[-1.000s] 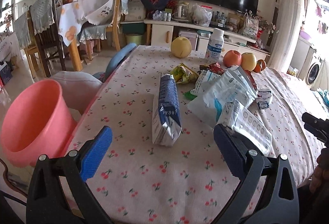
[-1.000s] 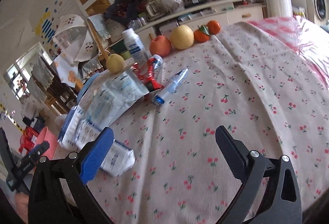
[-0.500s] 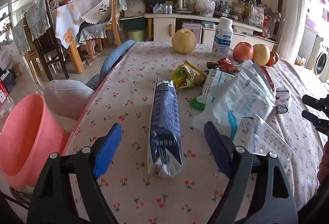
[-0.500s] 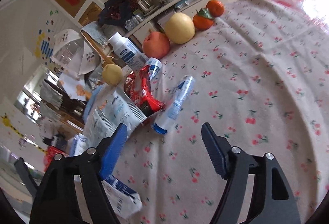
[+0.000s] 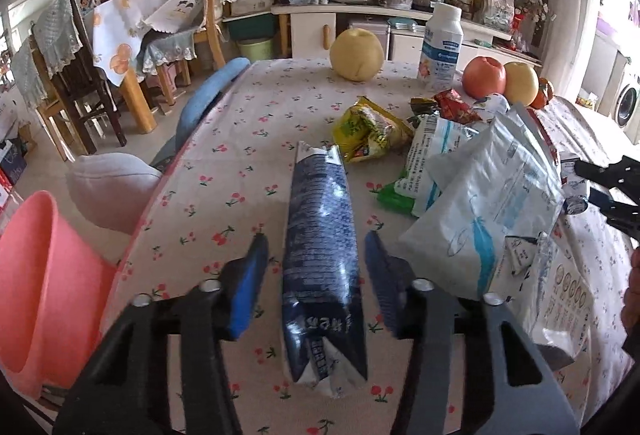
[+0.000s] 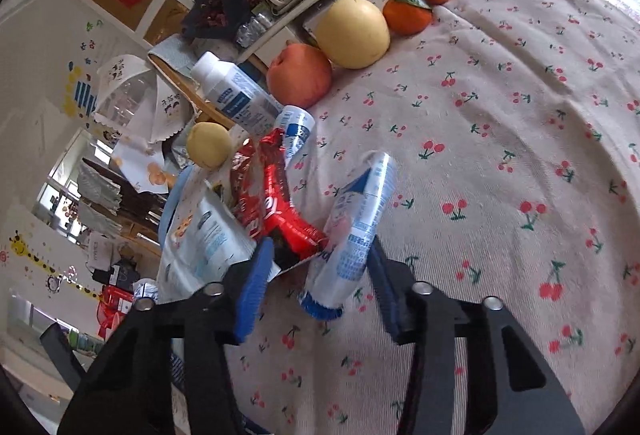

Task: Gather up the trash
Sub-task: 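Grasp the blue-white tube with the right tool while the left tool grasps the blue carton, then carry both items to the pink bucket and open both tools to drop them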

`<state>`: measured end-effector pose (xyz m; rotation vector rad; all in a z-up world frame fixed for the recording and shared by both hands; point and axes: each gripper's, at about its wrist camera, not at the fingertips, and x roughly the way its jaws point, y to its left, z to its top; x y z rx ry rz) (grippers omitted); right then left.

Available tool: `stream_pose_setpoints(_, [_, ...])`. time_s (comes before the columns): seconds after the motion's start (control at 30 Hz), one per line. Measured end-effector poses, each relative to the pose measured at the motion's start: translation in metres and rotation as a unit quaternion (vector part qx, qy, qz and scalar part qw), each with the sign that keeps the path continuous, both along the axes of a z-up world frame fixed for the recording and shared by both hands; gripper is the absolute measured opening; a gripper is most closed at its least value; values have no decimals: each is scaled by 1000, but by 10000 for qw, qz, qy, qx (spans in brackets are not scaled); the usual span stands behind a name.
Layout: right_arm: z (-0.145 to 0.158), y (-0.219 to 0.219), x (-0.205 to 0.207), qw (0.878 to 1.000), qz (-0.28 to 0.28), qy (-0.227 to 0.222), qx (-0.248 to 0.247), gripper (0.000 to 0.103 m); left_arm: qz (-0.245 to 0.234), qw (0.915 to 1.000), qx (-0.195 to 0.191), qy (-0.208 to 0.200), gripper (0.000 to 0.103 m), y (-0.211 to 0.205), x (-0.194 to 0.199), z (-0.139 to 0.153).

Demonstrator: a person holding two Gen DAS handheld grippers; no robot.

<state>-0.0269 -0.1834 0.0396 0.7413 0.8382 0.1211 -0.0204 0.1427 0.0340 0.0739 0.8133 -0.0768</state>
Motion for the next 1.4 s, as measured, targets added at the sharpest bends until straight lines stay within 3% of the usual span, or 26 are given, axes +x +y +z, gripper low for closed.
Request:
stream_pose_setpoints(0.1, [-4, 0, 6, 10000, 7, 60, -33, 40, -58, 10000, -49, 8, 36, -1, 2, -1])
stream_pose_setpoints(0.27, [-6, 1, 10, 9996, 11, 156, -228, 24, 1, 9996, -284, 16, 33, 6, 5, -1])
stream_pose_setpoints(0.77, [25, 7, -31, 9952, -361, -215, -884, 24, 77, 9948, -970, -286, 33, 33, -5, 20])
stream_pose_setpoints(1.07, [58, 13, -66, 9936, -454, -747, -715, 23, 125, 9889, -1352, -598, 33, 59, -18, 41])
stream_pose_setpoints(1.27, [90, 48, -72, 9920, -105, -1198, -388, 23, 332, 9842, -1551, -783, 33, 85, -26, 53])
stream_pose_setpoints(1.4, [111, 100, -65, 9883, 505, -1412, -267, 23, 550, 9800, -1677, -923, 33, 107, -32, 62])
